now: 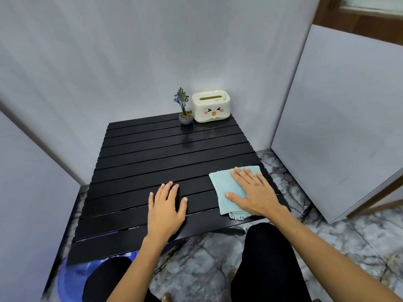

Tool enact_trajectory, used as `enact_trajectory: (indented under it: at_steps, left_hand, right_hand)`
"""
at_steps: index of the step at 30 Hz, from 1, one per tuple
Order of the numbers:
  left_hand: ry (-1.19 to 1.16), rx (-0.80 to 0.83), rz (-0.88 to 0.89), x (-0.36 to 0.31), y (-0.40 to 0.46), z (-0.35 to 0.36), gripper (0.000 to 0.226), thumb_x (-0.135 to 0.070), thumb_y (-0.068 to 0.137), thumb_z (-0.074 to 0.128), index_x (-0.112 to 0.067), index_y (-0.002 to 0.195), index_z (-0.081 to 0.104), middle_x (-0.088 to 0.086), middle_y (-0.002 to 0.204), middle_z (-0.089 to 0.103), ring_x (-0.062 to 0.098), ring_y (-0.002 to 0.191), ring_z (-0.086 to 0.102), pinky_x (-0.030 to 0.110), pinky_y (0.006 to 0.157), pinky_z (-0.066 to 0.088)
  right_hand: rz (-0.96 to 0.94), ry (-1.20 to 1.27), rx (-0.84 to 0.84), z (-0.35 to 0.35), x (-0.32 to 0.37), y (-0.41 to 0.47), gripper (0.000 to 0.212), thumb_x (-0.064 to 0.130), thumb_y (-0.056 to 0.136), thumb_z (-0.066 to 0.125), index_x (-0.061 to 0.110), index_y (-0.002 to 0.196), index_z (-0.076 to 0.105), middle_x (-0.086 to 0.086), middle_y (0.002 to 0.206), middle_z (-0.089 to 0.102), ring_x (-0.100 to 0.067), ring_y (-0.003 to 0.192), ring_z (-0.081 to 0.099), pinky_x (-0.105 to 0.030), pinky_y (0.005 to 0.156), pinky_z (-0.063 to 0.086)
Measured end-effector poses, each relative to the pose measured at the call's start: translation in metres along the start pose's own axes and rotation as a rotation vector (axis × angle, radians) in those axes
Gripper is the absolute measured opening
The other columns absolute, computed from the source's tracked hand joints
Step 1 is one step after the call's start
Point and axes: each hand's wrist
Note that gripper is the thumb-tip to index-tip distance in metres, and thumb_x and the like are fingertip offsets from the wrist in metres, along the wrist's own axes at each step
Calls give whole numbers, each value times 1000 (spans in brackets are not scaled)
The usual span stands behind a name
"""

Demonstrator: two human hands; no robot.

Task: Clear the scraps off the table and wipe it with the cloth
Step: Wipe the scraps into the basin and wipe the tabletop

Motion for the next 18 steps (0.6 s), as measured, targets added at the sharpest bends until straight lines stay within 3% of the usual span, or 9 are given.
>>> enact_trajectory:
  at_steps: [12,18]
  left_hand:
    - [-32,33,-6,-1,-1,-8,74,-62,89,22,-21,143,51,-3,155,40,17,149,25,45,122,11]
    - [-80,46,-22,0,1,-14,71,-62,88,27,-20,137,56,-3,150,47,19,146,31,44,120,17]
  right_hand:
    - [5,31,-27,-2,1,1,88,80,82,21,35,158,12,17,165,6,-5,152,-2,-37,124,-3]
    - [11,87,-76,-8,14,3,80,69,90,37,28,157,22,12,165,15,-7,152,6,-37,124,4]
Point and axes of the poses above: each hand's wrist, its own y-axis towards the middle knuckle, its own z-axis out of the palm, x = y × z
